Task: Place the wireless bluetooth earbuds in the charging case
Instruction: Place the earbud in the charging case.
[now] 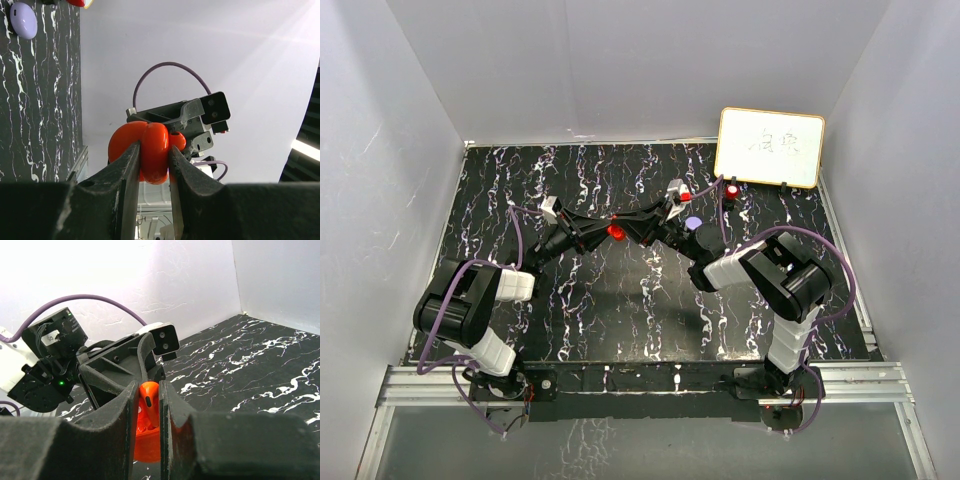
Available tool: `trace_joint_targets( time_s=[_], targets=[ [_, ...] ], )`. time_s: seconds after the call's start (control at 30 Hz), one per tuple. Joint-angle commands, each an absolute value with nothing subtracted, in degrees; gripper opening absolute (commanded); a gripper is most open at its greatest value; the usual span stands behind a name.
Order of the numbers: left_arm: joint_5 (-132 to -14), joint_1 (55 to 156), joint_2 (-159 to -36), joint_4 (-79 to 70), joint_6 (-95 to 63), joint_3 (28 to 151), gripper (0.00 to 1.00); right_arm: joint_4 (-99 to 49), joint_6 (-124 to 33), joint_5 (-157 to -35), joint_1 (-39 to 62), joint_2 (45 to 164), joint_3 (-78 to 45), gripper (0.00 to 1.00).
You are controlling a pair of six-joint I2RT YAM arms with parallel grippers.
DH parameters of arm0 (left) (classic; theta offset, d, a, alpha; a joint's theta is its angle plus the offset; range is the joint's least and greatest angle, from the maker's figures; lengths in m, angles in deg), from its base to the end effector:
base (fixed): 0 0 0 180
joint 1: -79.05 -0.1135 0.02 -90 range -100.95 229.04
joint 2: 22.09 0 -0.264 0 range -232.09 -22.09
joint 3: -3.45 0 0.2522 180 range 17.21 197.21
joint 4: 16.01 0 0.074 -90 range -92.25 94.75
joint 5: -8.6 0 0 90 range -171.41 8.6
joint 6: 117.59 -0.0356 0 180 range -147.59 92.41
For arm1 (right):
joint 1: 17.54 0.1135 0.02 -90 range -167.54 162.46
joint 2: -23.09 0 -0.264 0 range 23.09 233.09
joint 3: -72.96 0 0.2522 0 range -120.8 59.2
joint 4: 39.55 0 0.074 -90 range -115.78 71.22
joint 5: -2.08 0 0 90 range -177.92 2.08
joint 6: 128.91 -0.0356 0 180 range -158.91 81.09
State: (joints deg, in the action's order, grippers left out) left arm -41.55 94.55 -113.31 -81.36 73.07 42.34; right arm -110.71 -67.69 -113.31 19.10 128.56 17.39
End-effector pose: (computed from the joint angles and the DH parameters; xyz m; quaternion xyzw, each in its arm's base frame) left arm 0.2622 -0.0964 0.2006 -0.1995 0.6113 -0.7367 0.2090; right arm 0.2732 0.2222 0.2135 -0.2187 0.5370 0.5395 0.6105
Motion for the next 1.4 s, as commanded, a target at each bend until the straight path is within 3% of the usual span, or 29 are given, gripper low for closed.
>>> trace_joint_targets(
  time_s=[0.0, 1.37],
  targets=[
    [-42.7, 94.8, -111.2, -94.2, 75.4, 42.4, 0.0, -130.0, -66.6, -113.3, 19.5, 127.3, 18.0, 0.0],
    [-42.6, 94.8, -109.3, -92.4, 74.1, 43.5, 0.0, -129.9, -66.5, -112.8, 19.4, 126.4, 20.2, 0.0]
  ],
)
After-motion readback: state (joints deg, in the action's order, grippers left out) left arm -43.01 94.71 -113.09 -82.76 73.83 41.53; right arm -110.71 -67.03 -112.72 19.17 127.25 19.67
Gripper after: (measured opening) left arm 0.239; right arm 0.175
